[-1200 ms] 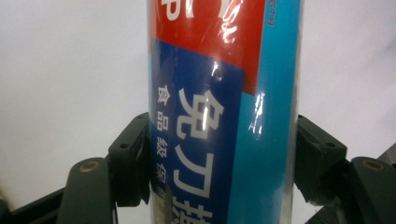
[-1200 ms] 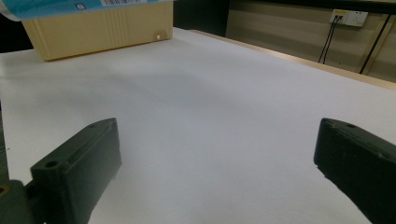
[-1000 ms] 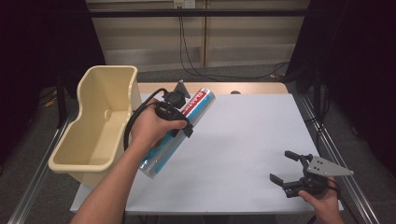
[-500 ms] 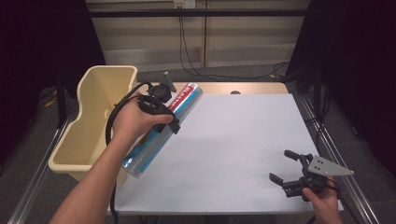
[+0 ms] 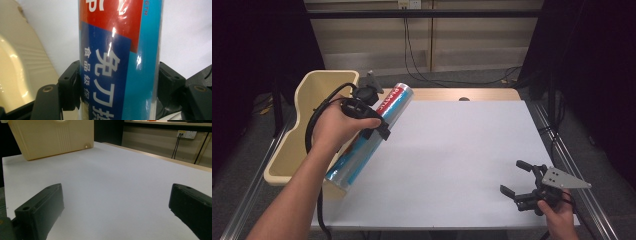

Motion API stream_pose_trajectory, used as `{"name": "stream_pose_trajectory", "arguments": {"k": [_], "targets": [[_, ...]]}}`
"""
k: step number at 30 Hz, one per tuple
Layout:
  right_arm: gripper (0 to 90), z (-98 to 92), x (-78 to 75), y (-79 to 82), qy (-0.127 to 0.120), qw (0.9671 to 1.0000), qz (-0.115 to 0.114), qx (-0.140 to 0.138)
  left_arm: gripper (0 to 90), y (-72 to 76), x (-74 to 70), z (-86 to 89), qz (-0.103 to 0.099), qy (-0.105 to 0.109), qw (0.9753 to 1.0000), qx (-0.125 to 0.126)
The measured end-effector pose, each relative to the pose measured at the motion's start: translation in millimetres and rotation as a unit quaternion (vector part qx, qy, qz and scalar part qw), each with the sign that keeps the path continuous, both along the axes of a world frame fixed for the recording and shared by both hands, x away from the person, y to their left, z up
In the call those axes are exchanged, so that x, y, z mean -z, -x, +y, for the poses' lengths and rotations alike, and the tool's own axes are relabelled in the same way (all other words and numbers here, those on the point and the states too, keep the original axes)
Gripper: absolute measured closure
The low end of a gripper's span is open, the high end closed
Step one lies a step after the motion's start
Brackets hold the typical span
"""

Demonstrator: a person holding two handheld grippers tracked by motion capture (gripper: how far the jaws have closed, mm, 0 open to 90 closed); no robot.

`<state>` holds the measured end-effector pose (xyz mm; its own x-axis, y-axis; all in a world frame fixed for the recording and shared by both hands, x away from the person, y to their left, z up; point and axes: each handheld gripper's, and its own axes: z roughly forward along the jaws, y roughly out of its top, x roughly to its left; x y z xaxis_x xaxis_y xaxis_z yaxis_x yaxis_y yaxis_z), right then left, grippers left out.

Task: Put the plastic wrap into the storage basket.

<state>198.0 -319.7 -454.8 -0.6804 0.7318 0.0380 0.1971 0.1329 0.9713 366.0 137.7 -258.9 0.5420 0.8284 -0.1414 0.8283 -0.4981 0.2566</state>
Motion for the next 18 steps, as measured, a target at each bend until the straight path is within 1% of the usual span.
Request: {"name": "stream_pose_trajectory", "arguments": {"k": [1, 2, 4, 5, 9, 18], "targets": [[0.0, 0.1, 0.1, -0.1, 0.000, 1.0000, 0.001, 0.000, 32.0, 0.2, -0.6, 2.2, -0.001, 0.000, 1.0000, -0.005], [0.0, 0.0, 0.2, -0.2, 0.000, 1.0000, 0.002, 0.000, 32.0, 0.2, -1.5, 4.8, -0.003, -0.003, 1.0000, -0.004], [0.0, 0.2, 0.3, -0.2, 0.000, 1.0000, 0.002, -0.001, 32.0, 0.0, -2.8, 9.7, -0.001, -0.001, 1.0000, -0.009], [0.0, 0.4, 0.2, -0.1, 0.000, 1.0000, 0.002, 0.000, 32.0, 0.2, -3.3, 11.6, 0.000, 0.000, 0.9999, -0.015], [0.0, 0.0, -0.1, 0.1, 0.001, 1.0000, 0.000, 0.000, 32.0, 0.0, -4.7, 19.9, 0.003, -0.002, 0.9997, -0.024], [0.0, 0.2, 0.0, 0.2, 0.000, 1.0000, 0.000, -0.002, 32.0, 0.1, -8.9, 36.7, 0.003, -0.002, 0.9988, -0.048]]}}
